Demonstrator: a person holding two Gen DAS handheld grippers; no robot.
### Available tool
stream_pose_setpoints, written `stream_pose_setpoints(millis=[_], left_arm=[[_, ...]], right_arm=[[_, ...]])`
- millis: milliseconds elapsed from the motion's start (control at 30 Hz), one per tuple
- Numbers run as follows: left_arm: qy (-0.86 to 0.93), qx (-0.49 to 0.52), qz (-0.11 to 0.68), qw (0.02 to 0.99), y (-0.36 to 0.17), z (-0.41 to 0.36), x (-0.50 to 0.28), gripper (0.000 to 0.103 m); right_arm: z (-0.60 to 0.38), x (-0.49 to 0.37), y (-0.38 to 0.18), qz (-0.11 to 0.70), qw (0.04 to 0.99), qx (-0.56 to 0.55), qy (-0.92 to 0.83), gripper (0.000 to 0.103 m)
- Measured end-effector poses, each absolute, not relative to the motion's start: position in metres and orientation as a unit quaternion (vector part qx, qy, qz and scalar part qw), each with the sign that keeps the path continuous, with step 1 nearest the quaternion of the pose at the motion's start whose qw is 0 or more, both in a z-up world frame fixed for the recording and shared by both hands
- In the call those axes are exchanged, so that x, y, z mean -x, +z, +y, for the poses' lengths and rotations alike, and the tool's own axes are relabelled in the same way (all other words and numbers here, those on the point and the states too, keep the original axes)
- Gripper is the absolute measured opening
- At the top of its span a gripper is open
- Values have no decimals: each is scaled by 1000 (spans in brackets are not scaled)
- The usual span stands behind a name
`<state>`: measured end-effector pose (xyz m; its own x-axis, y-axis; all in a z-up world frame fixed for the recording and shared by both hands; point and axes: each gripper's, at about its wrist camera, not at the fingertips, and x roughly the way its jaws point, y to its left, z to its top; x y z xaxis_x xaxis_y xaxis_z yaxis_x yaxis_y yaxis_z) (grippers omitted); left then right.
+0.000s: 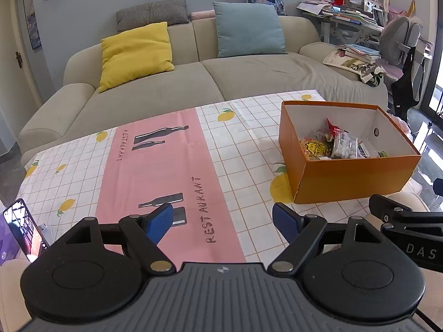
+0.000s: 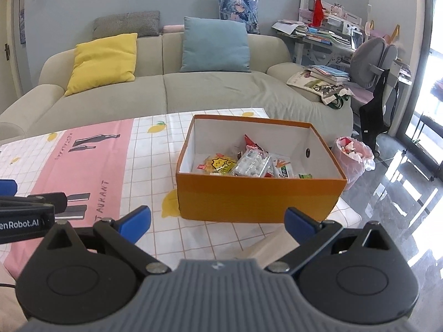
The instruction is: Organize snacks
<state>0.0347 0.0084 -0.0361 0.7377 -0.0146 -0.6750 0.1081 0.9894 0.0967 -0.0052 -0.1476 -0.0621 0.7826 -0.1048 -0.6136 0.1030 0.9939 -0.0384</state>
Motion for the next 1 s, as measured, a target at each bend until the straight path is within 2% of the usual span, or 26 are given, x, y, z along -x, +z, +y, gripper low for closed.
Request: stream_pose_setpoints(millis=[1000], left_arm=[[-32, -63, 357, 932, -32, 5, -34, 95]], right_arm=[[-147, 4, -64, 326, 944, 3, -48, 100]])
